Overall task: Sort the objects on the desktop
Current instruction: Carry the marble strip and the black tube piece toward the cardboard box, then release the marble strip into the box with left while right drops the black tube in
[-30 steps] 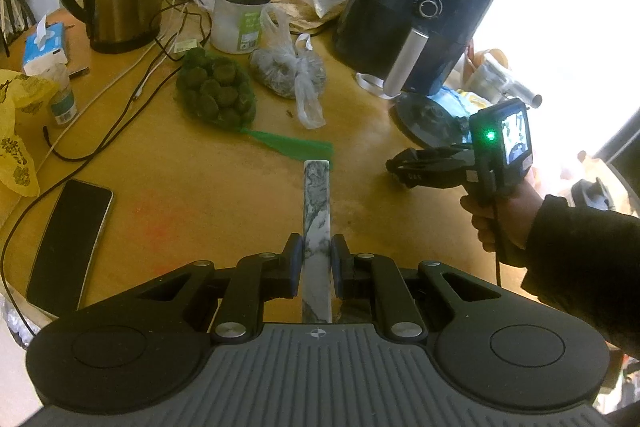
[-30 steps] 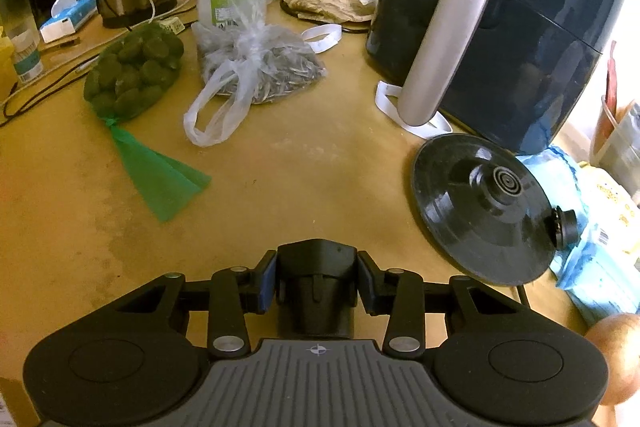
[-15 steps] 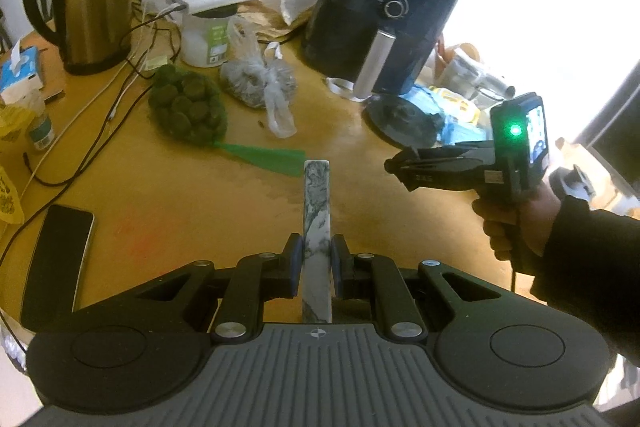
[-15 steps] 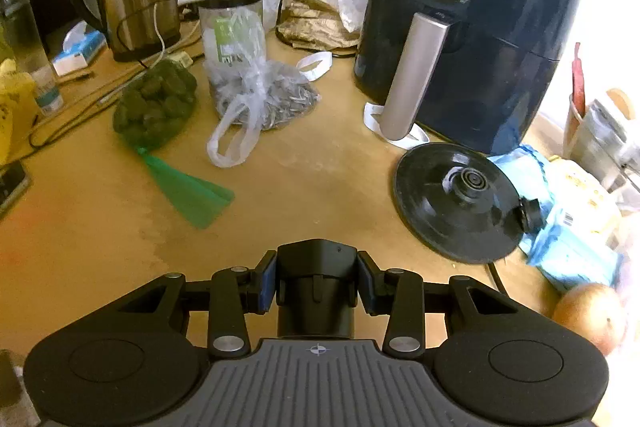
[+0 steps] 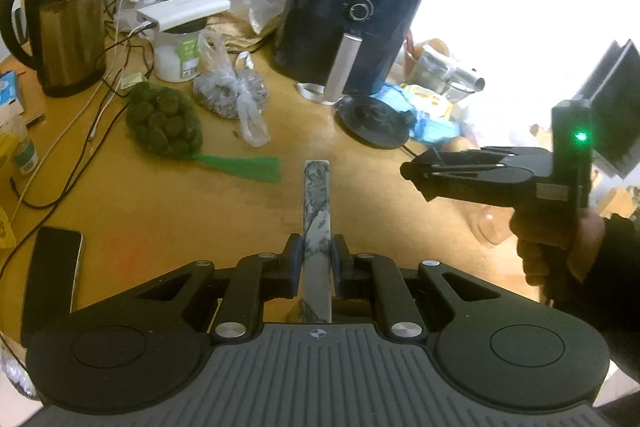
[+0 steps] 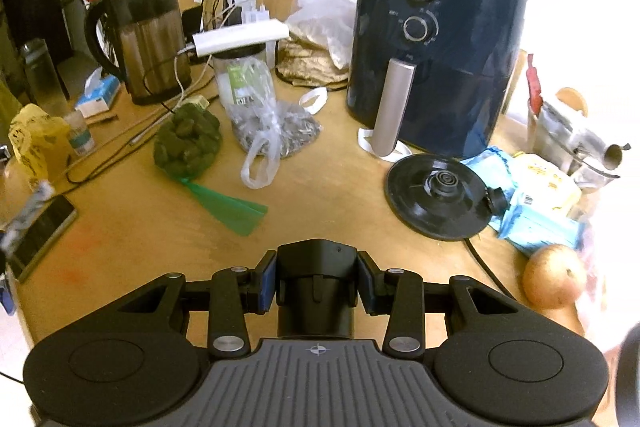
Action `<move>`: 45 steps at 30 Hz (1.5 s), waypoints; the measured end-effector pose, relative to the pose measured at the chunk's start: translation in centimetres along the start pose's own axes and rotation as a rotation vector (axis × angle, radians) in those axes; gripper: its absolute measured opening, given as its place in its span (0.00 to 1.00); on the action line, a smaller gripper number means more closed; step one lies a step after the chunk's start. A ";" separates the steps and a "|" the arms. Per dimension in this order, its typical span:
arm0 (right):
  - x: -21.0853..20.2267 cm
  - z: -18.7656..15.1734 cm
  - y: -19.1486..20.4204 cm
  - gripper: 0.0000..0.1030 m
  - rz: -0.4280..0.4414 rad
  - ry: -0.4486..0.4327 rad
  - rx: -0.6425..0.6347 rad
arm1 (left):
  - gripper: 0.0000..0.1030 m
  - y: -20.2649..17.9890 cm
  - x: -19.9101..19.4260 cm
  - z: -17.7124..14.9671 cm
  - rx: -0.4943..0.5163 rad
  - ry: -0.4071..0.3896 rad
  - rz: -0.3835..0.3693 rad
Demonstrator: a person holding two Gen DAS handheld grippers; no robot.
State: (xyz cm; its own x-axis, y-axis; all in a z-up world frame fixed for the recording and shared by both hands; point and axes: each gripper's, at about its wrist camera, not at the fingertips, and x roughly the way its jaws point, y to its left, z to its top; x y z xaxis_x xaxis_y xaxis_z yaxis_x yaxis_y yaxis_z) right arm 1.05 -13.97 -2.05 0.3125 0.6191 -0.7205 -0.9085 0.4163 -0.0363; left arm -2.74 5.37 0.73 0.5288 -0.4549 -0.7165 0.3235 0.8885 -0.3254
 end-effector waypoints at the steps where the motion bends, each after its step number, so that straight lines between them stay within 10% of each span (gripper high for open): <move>1: -0.6 -0.1 0.1 0.42 0.000 -0.005 0.007 | 0.15 -0.1 -0.1 0.0 0.005 -0.001 -0.004; 42: -14.3 -9.4 3.7 0.42 -0.181 0.020 0.334 | 0.16 -2.6 1.8 -3.3 0.229 0.175 -0.277; 45: -14.4 -9.7 3.7 0.42 -0.178 0.027 0.332 | 0.30 -3.0 2.1 -3.7 0.253 0.190 -0.257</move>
State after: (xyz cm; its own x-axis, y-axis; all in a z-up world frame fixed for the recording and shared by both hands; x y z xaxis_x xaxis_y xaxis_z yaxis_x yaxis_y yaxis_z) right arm -9.49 -27.85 1.49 0.4461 0.5017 -0.7411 -0.6995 0.7120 0.0609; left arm -5.50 2.03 -2.06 0.2590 -0.6197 -0.7409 0.6215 0.6941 -0.3632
